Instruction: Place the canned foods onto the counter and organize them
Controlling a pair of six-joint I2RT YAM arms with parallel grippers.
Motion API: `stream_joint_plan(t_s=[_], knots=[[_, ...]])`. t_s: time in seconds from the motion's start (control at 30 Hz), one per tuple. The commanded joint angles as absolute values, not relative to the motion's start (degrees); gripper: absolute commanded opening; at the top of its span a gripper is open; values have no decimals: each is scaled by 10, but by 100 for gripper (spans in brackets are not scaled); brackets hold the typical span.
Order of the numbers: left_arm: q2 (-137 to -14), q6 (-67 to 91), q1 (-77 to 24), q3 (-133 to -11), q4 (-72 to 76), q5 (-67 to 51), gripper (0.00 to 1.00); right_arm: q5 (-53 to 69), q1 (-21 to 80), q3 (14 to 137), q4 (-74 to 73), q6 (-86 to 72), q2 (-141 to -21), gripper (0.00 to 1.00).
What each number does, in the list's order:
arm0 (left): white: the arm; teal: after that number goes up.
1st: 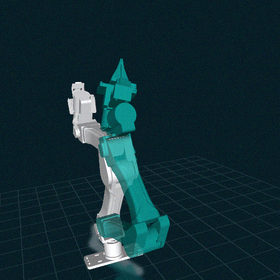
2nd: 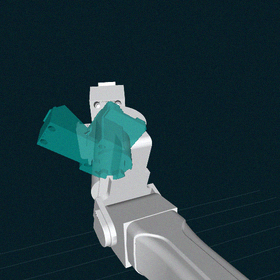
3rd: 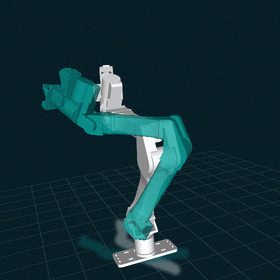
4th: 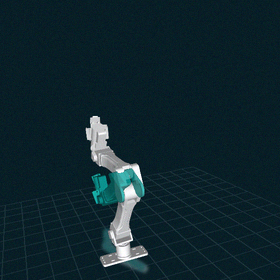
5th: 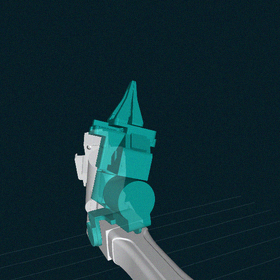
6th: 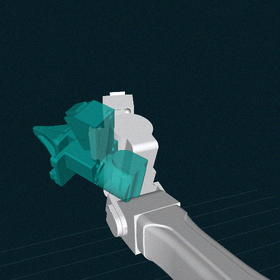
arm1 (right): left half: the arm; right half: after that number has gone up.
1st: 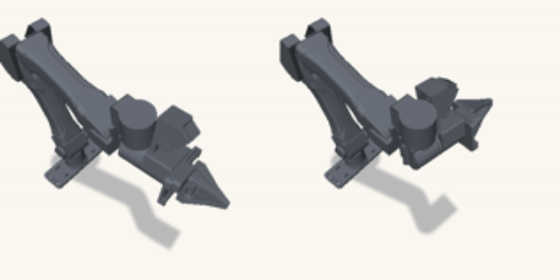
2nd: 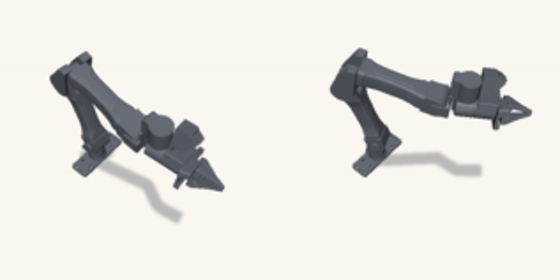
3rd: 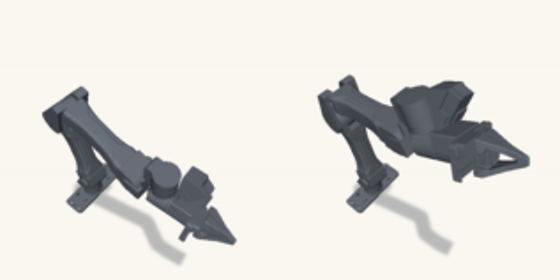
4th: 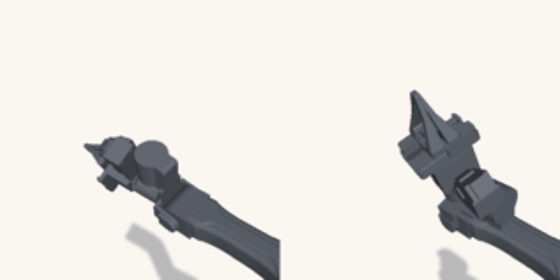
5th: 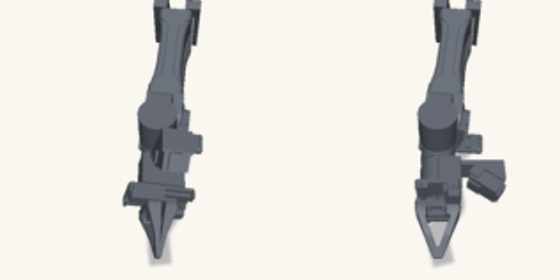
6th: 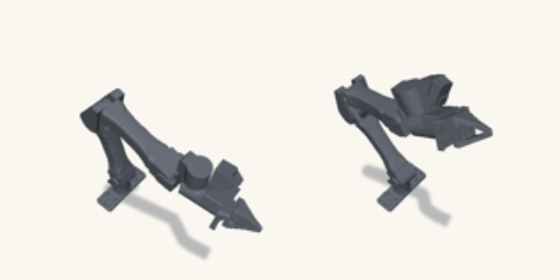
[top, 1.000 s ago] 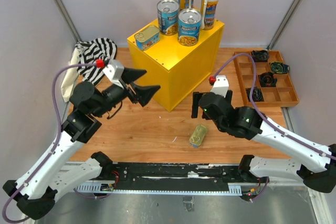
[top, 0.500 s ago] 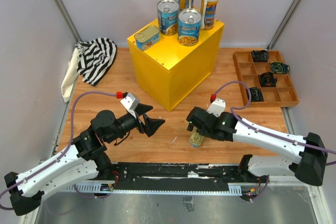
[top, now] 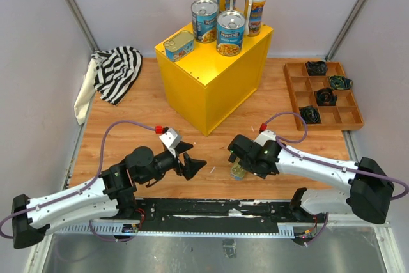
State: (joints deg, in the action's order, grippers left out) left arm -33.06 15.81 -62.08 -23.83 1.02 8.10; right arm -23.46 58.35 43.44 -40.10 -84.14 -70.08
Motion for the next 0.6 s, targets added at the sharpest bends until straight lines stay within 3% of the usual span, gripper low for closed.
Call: stream_joint_plan(t_s=[0.0, 0.27, 0.5, 0.57], knots=[[-357, 159, -644, -219, 69, 108, 86, -209, 558, 408, -363, -852, -707, 98], [-395, 156, -693, -152, 176, 151, 87, -162, 506, 391, -306, -828, -736, 85], [-474, 120, -758, -104, 299, 235, 88, -135, 483, 399, -294, -817, -751, 61], [-496, 112, -781, -90, 338, 269, 89, -126, 479, 402, -294, -814, -753, 49]])
